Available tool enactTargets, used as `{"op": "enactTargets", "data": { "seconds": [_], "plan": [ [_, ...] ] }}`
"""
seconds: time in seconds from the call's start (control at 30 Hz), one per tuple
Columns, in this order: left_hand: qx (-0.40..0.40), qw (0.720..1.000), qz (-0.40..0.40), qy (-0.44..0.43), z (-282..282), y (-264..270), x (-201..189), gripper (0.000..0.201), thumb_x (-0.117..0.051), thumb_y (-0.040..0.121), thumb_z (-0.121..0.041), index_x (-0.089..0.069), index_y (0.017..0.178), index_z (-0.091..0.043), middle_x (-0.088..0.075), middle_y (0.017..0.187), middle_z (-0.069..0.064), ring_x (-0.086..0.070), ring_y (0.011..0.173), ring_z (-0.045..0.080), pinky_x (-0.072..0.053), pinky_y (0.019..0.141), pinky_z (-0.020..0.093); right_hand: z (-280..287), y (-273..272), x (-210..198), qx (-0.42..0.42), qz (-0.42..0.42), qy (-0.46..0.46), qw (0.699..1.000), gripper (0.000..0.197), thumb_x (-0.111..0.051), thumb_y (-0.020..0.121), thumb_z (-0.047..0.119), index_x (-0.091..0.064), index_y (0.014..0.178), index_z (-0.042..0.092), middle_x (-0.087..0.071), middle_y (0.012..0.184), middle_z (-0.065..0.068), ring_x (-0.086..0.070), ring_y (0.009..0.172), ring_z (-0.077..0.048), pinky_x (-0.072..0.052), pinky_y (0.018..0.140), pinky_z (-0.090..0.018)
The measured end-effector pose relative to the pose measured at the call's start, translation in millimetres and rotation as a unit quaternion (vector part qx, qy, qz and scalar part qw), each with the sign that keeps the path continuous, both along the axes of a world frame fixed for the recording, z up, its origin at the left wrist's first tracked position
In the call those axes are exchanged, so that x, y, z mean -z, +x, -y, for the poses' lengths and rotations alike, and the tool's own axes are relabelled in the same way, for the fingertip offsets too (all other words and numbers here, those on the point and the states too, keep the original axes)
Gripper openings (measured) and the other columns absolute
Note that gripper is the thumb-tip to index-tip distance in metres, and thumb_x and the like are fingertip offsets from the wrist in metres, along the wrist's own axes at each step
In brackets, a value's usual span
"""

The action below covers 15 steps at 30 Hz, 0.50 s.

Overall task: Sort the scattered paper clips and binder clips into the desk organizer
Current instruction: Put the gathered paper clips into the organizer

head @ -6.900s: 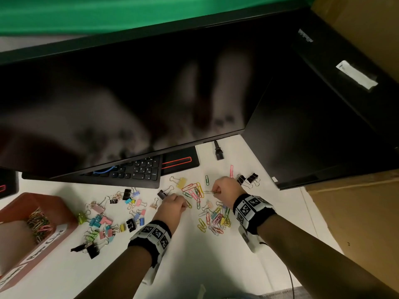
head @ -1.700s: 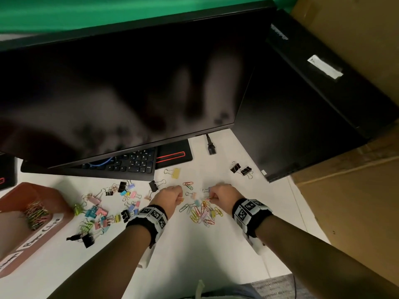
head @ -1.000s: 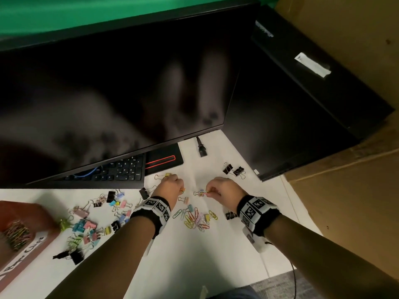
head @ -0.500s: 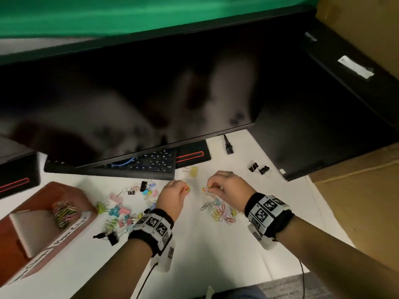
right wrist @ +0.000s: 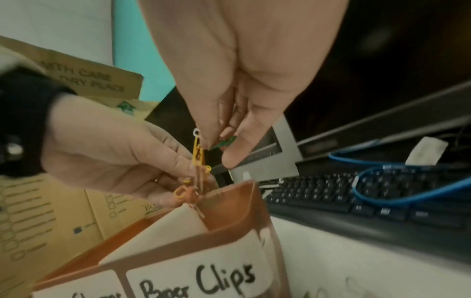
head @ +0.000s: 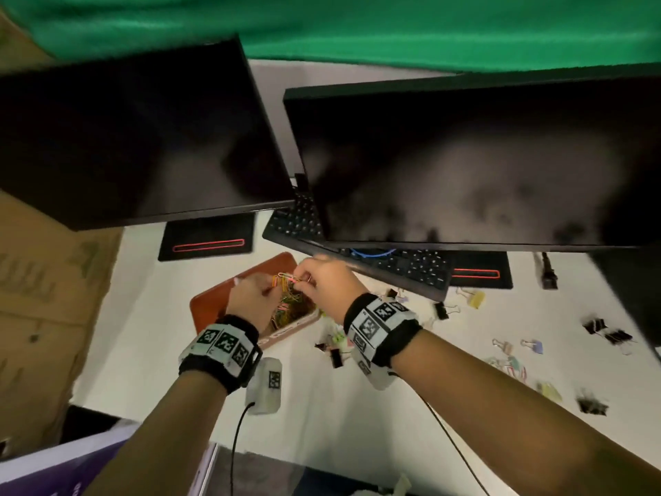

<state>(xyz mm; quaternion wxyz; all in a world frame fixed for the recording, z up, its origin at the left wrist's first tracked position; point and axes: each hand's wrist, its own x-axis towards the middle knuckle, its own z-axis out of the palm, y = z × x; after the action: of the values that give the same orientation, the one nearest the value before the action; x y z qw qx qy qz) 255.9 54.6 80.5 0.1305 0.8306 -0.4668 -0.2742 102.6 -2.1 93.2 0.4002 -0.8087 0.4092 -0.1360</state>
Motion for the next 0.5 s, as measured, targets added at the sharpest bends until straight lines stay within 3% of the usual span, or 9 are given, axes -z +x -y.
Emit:
{"op": "enactTargets", "data": {
  "seconds": [0.1, 0.2, 0.27, 0.3, 0.4, 0.5],
  "plan": [
    [-0.014, 0.999, -0.029, 0.026, 0, 13, 8, 0.029, -0.051, 0.091, -0.022, -0.059, 0.117, -0.013, -0.064, 0.12, 0.006, -0.059, 0.11, 0.025, -0.046, 0.1, 0.039, 3, 28, 16, 0.016, -0.029, 0.072, 0.997, 0.036, -0.064, 0.086, 0.025, -0.057, 0.118, 0.01, -0.065, 0.111, -0.012, -0.061, 0.101, -0.025, -0.049, 0.093, -0.039],
    [-0.009, 0.999, -0.04, -0.002, 0, 14, 3, 0.035, -0.046, 0.092, -0.015, -0.053, 0.126, -0.017, -0.058, 0.129, 0.004, -0.055, 0.117, 0.021, -0.043, 0.104, 0.039, -2, 23, 24, 0.026, 0.01, 0.116, 0.993, 0.043, -0.063, 0.086, 0.027, -0.053, 0.126, 0.014, -0.065, 0.117, -0.007, -0.062, 0.101, -0.017, -0.049, 0.091, -0.025],
    [0.02, 0.996, -0.075, -0.045, -1, 6, -2, 0.031, -0.049, 0.093, -0.014, -0.055, 0.123, -0.016, -0.059, 0.126, 0.002, -0.055, 0.114, 0.017, -0.044, 0.103, 0.038, -7, 2, 25, 0.022, 0.032, 0.096, 0.995, 0.032, -0.061, 0.088, 0.027, -0.058, 0.118, 0.018, -0.065, 0.11, 0.0, -0.06, 0.091, -0.01, -0.043, 0.078, -0.009],
    [0.047, 0.994, -0.083, -0.059, -2, -2, -6, 0.027, -0.05, 0.093, -0.014, -0.058, 0.118, -0.016, -0.062, 0.121, 0.0, -0.056, 0.11, 0.015, -0.045, 0.101, 0.036, -10, -14, 26, 0.02, 0.038, 0.081, 0.996, 0.026, -0.06, 0.088, 0.027, -0.061, 0.112, 0.02, -0.064, 0.105, 0.004, -0.058, 0.086, -0.008, -0.042, 0.074, -0.009],
    [0.128, 0.983, -0.107, -0.083, 0, -36, -9, 0.018, -0.054, 0.09, -0.014, -0.064, 0.105, -0.015, -0.067, 0.102, -0.002, -0.061, 0.093, 0.012, -0.049, 0.089, 0.029, -21, -79, 34, 0.033, 0.018, 0.044, 0.998, 0.015, -0.061, 0.087, 0.027, -0.064, 0.102, 0.023, -0.06, 0.093, 0.011, -0.057, 0.071, -0.01, -0.05, 0.069, -0.023],
    [0.205, 0.968, -0.13, -0.06, 6, -83, 1, 0.014, -0.055, 0.09, -0.015, -0.064, 0.101, -0.017, -0.067, 0.096, -0.003, -0.061, 0.079, 0.008, -0.049, 0.074, 0.02, -34, -157, 49, 0.08, -0.079, 0.024, 0.993, 0.023, -0.065, 0.085, 0.029, -0.063, 0.107, 0.024, -0.053, 0.093, 0.012, -0.047, 0.064, 0.0, -0.042, 0.068, -0.023]
  ]
}}
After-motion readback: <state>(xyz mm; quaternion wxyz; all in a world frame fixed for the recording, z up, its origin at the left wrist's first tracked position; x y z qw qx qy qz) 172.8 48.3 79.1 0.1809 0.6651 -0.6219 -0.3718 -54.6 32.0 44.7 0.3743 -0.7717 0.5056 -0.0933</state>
